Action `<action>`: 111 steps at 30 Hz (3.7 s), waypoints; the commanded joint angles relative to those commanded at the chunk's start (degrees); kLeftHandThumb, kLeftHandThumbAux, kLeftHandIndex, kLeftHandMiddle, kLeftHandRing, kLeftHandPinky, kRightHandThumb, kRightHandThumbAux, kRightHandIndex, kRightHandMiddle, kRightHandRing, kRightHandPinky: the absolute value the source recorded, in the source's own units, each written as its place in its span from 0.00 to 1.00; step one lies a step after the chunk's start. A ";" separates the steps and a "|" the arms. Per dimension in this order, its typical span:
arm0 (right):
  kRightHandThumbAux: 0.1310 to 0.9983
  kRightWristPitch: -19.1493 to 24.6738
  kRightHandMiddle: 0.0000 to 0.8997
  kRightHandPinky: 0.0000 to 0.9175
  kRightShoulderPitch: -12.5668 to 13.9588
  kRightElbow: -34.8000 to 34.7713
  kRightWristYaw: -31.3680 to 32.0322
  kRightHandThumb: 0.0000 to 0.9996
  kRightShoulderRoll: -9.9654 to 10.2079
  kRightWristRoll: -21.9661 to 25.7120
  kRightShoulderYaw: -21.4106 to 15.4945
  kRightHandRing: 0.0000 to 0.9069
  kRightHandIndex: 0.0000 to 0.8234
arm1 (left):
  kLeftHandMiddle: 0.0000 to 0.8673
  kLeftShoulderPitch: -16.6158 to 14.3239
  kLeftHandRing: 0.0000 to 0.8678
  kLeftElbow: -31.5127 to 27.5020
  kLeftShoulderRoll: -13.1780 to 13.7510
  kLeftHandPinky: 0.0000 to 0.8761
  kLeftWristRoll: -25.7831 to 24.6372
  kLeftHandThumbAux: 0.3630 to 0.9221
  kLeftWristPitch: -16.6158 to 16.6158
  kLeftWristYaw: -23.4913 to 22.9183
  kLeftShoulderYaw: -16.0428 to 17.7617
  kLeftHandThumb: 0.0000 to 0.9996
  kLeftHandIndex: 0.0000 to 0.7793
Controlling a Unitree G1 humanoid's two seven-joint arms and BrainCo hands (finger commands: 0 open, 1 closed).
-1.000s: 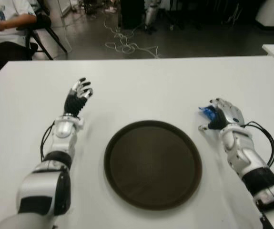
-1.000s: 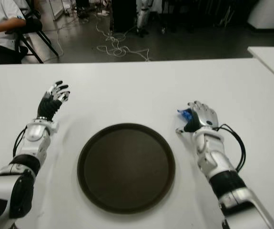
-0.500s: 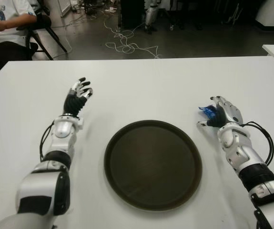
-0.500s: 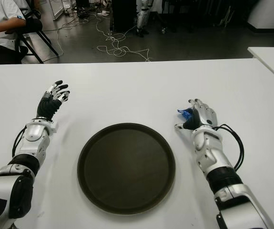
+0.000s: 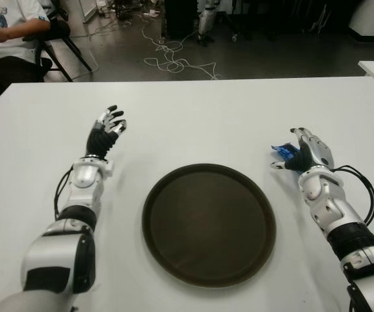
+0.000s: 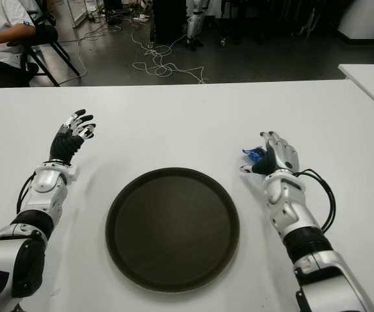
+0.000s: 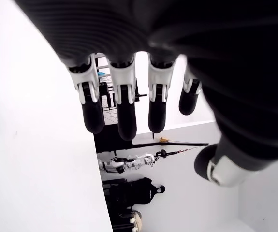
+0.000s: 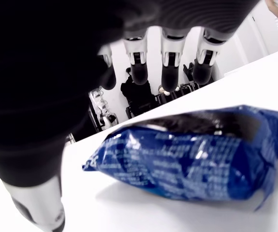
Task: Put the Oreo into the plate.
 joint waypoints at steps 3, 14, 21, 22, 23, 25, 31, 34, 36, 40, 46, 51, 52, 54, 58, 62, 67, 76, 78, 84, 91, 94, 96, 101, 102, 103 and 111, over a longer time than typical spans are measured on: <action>0.75 0.55 0.10 0.12 -0.16 -0.02 0.67 0.00 -0.15 0.31 -0.22 0.11 0.10 | 0.21 0.03 0.20 -0.02 0.03 0.23 -0.07 0.46 0.00 0.04 0.01 0.31 0.13; 0.75 0.47 0.16 0.18 -0.78 1.19 2.52 0.00 -1.39 0.35 0.16 0.16 0.16 | 0.21 0.15 0.20 -0.05 -0.01 0.23 -0.37 0.47 -0.38 0.51 0.30 0.31 0.14; 0.75 0.27 0.29 0.32 -0.37 0.14 6.61 0.00 -2.55 0.82 0.44 0.31 0.23 | 0.21 0.27 0.21 -0.31 0.03 0.24 -0.48 0.47 -0.60 0.14 0.49 0.31 0.14; 0.75 0.36 0.30 0.33 -0.39 0.09 7.15 0.00 -2.62 0.77 0.58 0.33 0.24 | 0.22 0.29 0.21 -0.30 0.04 0.24 -0.54 0.47 -0.52 0.08 0.54 0.32 0.14; 0.74 0.43 0.32 0.34 -0.39 0.00 7.56 0.00 -2.67 0.73 0.67 0.35 0.24 | 0.22 0.31 0.21 -0.30 0.06 0.24 -0.58 0.47 -0.47 0.03 0.58 0.32 0.14; 0.73 0.52 0.35 0.37 -0.52 0.15 8.43 0.00 -2.81 0.70 0.82 0.38 0.25 | 0.22 0.33 0.21 -0.29 0.11 0.25 -0.66 0.47 -0.39 -0.02 0.64 0.32 0.14; 0.66 2.12 0.38 0.39 -0.54 -1.10 11.90 0.00 -3.45 0.15 1.52 0.43 0.23 | 0.23 0.40 0.22 -0.25 0.27 0.25 -0.77 0.47 -0.33 0.00 0.70 0.33 0.14; 0.64 2.98 0.38 0.39 -0.36 -1.89 12.56 0.00 -3.49 0.06 1.57 0.43 0.23 | 0.23 0.46 0.22 -0.33 0.32 0.23 -0.81 0.46 -0.50 -0.01 0.70 0.33 0.14; 0.63 3.81 0.38 0.39 -0.12 -2.85 13.07 0.00 -3.53 -0.03 1.56 0.42 0.23 | 0.22 0.49 0.22 -0.40 0.37 0.22 -0.79 0.46 -0.58 -0.01 0.66 0.33 0.14; 0.63 4.93 0.38 0.37 0.23 -4.21 13.61 0.00 -3.61 -0.13 1.55 0.41 0.23 | 0.23 0.55 0.22 -0.59 0.38 0.23 -0.70 0.46 -0.74 0.03 0.53 0.32 0.14; 0.64 5.64 0.39 0.36 0.72 -5.54 13.73 0.00 -3.79 -0.15 1.55 0.42 0.25 | 0.24 0.69 0.23 -0.75 0.34 0.25 -0.68 0.48 -0.87 0.27 0.50 0.31 0.15; 0.64 5.31 0.40 0.38 1.11 -6.06 13.73 0.00 -3.99 0.23 1.33 0.44 0.25 | 0.23 0.79 0.22 -0.79 0.27 0.22 -0.68 0.46 -0.99 0.50 0.52 0.29 0.15; 0.64 5.18 0.40 0.38 1.20 -6.17 13.68 0.00 -4.00 0.33 1.26 0.44 0.25 | 0.23 0.81 0.22 -0.80 0.27 0.22 -0.70 0.46 -1.04 0.49 0.53 0.29 0.15; 0.64 4.82 0.39 0.37 1.51 -6.59 13.60 0.00 -4.12 0.50 1.14 0.43 0.25 | 0.23 0.91 0.22 -0.87 0.21 0.23 -0.75 0.46 -1.28 0.49 0.57 0.29 0.15; 0.64 4.35 0.39 0.37 1.75 -6.90 13.63 0.00 -4.40 0.62 1.04 0.42 0.25 | 0.23 1.02 0.22 -1.01 0.12 0.23 -0.78 0.47 -1.58 0.59 0.58 0.30 0.15; 0.66 4.03 0.40 0.40 1.92 -7.19 13.49 0.00 -4.55 0.70 0.93 0.44 0.26 | 0.24 1.09 0.22 -1.12 0.10 0.23 -0.83 0.47 -1.60 0.47 0.57 0.30 0.15; 0.72 4.00 0.42 0.44 2.39 -8.08 13.23 0.00 -4.66 0.58 0.76 0.46 0.29 | 0.24 1.17 0.22 -1.23 0.12 0.23 -0.80 0.48 -1.57 0.50 0.54 0.29 0.15; 0.76 2.27 0.50 0.52 3.24 -7.93 9.95 0.46 -5.45 -1.95 1.98 0.52 0.45 | 0.24 1.40 0.22 -1.55 0.17 0.23 -0.67 0.52 -1.56 0.61 0.37 0.30 0.16; 0.73 1.62 0.51 0.52 3.41 -7.95 9.17 0.60 -5.41 -2.07 1.88 0.52 0.48 | 0.24 1.40 0.22 -1.57 0.12 0.23 -0.75 0.52 -1.54 0.64 0.43 0.30 0.15; 0.71 0.70 0.47 0.47 3.85 -8.03 7.04 0.68 -5.25 -2.90 1.85 0.49 0.49 | 0.23 1.48 0.21 -1.69 0.04 0.23 -0.80 0.52 -1.66 0.88 0.51 0.30 0.15; 0.70 0.28 0.45 0.43 4.39 -8.55 6.11 0.69 -5.11 -2.92 1.74 0.46 0.49 | 0.23 1.69 0.21 -1.86 0.05 0.23 -0.83 0.49 -1.83 0.98 0.54 0.28 0.15; 0.70 0.27 0.43 0.42 4.40 -8.49 6.13 0.69 -5.11 -2.73 1.64 0.45 0.49 | 0.24 1.73 0.22 -1.91 0.07 0.24 -0.66 0.50 -1.94 1.21 0.42 0.28 0.16; 0.70 0.47 0.45 0.44 4.42 -8.54 6.21 0.69 -5.09 -2.67 1.58 0.46 0.50 | 0.24 1.77 0.22 -1.98 0.03 0.24 -0.73 0.50 -2.11 1.01 0.43 0.29 0.16; 0.70 0.87 0.52 0.51 4.60 -8.84 6.60 0.69 -5.05 -2.33 1.29 0.51 0.51 | 0.24 1.89 0.21 -2.19 -0.04 0.22 -0.60 0.52 -2.54 1.09 0.27 0.30 0.16; 0.70 0.91 0.53 0.52 4.63 -8.91 6.69 0.69 -5.07 -2.28 1.25 0.52 0.51 | 0.23 1.90 0.21 -2.21 -0.05 0.22 -0.58 0.52 -2.57 1.10 0.25 0.30 0.16; 0.70 0.94 0.53 0.53 4.66 -8.97 6.82 0.69 -5.07 -2.18 1.19 0.52 0.51 | 0.23 1.90 0.21 -2.21 -0.04 0.22 -0.57 0.52 -2.59 1.05 0.22 0.30 0.16; 0.69 1.85 0.54 0.55 4.71 -9.35 8.74 0.67 -5.03 -1.33 0.80 0.56 0.51 | 0.22 1.91 0.20 -2.25 -0.17 0.21 -0.85 0.51 -2.43 0.47 0.28 0.30 0.15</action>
